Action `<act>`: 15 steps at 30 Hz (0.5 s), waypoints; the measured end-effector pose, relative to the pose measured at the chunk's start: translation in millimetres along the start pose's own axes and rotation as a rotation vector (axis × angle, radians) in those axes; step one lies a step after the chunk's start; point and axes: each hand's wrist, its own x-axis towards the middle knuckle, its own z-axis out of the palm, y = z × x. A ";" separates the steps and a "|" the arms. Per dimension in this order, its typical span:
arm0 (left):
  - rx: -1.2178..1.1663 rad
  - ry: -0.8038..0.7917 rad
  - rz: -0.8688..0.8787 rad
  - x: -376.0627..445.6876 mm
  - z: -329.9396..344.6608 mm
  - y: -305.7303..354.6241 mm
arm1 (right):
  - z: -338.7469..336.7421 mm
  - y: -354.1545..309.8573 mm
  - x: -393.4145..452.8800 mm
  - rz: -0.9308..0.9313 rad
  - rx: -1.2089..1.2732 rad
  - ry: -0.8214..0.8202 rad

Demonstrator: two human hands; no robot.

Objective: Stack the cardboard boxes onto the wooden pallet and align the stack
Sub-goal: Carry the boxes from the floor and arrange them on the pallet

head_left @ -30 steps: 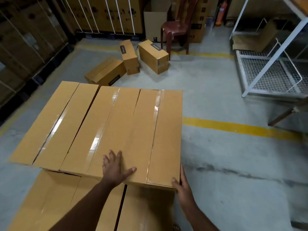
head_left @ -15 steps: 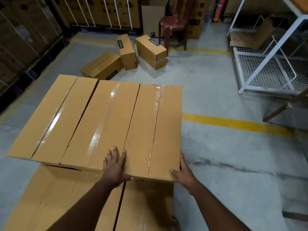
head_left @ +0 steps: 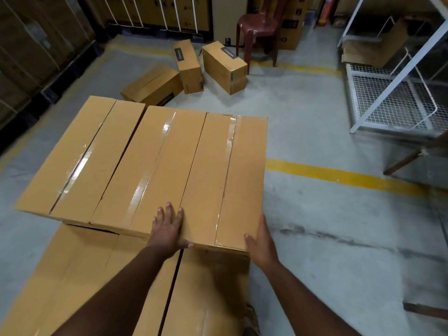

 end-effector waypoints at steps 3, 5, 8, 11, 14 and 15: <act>-0.011 0.016 -0.012 -12.1 10.0 9.3 | 10.5 12.0 -14.2 -0.053 -0.179 0.008; -0.040 0.032 -0.014 -17.5 14.5 10.6 | 10.4 14.2 -12.6 -0.074 -0.238 0.005; -0.100 0.039 -0.002 -18.0 14.4 6.3 | 9.0 9.7 -7.9 -0.060 -0.231 -0.002; -0.121 0.057 0.026 -19.2 15.6 4.1 | 7.6 10.8 -9.8 -0.070 -0.224 0.004; -0.155 0.058 0.013 -24.7 17.5 3.1 | 7.5 8.4 -14.9 -0.098 -0.219 0.014; -0.159 0.057 0.004 -26.8 18.2 3.6 | 8.0 7.5 -17.3 -0.115 -0.223 0.017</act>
